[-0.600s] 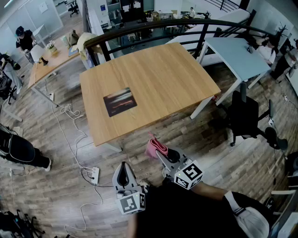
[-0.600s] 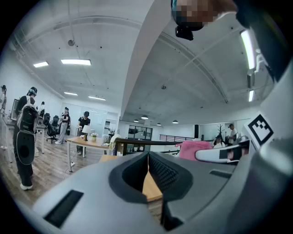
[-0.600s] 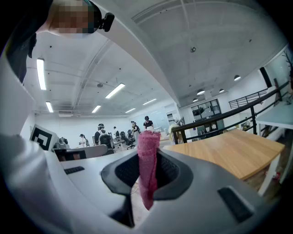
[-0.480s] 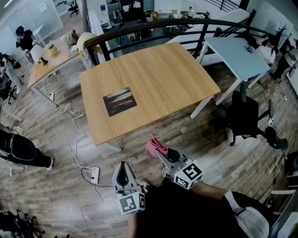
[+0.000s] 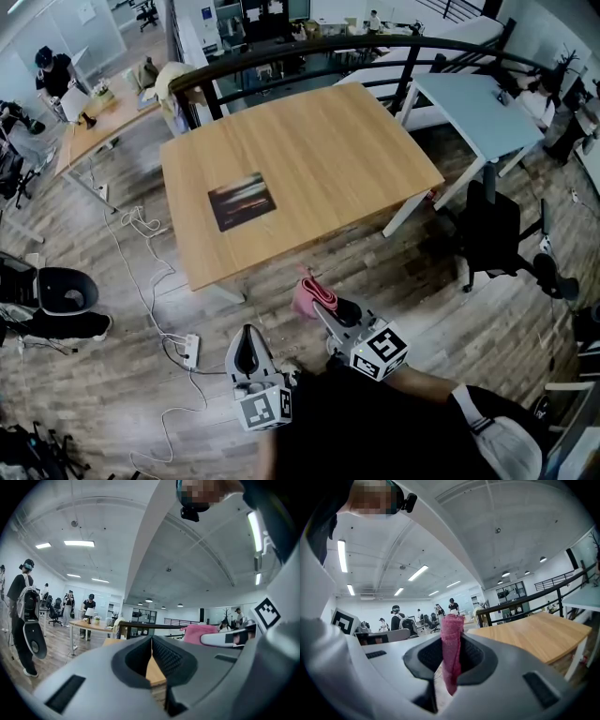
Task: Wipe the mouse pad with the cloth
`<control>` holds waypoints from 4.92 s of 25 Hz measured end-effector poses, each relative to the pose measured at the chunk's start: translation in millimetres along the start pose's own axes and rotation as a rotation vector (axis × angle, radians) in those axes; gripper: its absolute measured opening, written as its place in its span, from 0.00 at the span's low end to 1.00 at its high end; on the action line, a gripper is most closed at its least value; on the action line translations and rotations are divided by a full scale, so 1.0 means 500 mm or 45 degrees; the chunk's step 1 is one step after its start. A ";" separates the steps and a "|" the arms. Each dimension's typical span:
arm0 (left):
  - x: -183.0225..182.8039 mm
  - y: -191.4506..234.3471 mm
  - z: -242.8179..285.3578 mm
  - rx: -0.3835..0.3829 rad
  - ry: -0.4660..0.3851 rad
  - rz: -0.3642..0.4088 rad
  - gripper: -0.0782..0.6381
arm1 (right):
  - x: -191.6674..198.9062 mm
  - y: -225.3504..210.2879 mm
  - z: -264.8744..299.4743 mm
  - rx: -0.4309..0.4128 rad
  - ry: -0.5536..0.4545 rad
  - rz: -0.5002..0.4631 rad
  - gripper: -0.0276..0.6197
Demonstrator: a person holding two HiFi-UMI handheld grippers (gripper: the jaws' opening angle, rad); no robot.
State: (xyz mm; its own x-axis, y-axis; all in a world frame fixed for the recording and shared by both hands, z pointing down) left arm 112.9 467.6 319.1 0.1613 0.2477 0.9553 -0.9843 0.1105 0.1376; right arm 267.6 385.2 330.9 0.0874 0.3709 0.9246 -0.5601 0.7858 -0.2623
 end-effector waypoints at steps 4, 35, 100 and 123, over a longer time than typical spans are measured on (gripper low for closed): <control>0.002 0.011 -0.008 -0.002 0.000 -0.008 0.14 | -0.003 0.011 0.002 0.000 -0.003 0.006 0.15; 0.077 0.225 0.007 0.063 0.129 -0.044 0.14 | 0.060 0.103 0.137 0.133 0.047 0.058 0.15; 0.364 0.480 0.872 0.142 1.078 -0.173 0.14 | -0.072 -0.320 0.987 -0.064 0.408 0.146 0.15; 0.479 0.464 0.932 0.058 1.222 -0.333 0.14 | 0.213 -0.342 1.300 -0.449 0.900 0.484 0.15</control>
State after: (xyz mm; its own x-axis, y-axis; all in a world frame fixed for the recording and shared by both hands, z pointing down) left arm -110.1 104.0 701.5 0.3432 0.8966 0.2798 -0.9081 0.2407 0.3426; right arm -162.6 -31.6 653.7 0.5020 0.7668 0.4001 -0.3776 0.6105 -0.6962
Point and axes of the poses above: the fingertips, and each gripper's own axes: z forward along the fingers, y to its left, x out of its underside, the point moved 2 cm from there along -z, backward along the fingers, and after that the axes turned 11 degrees about y, right-handed, at the moved point
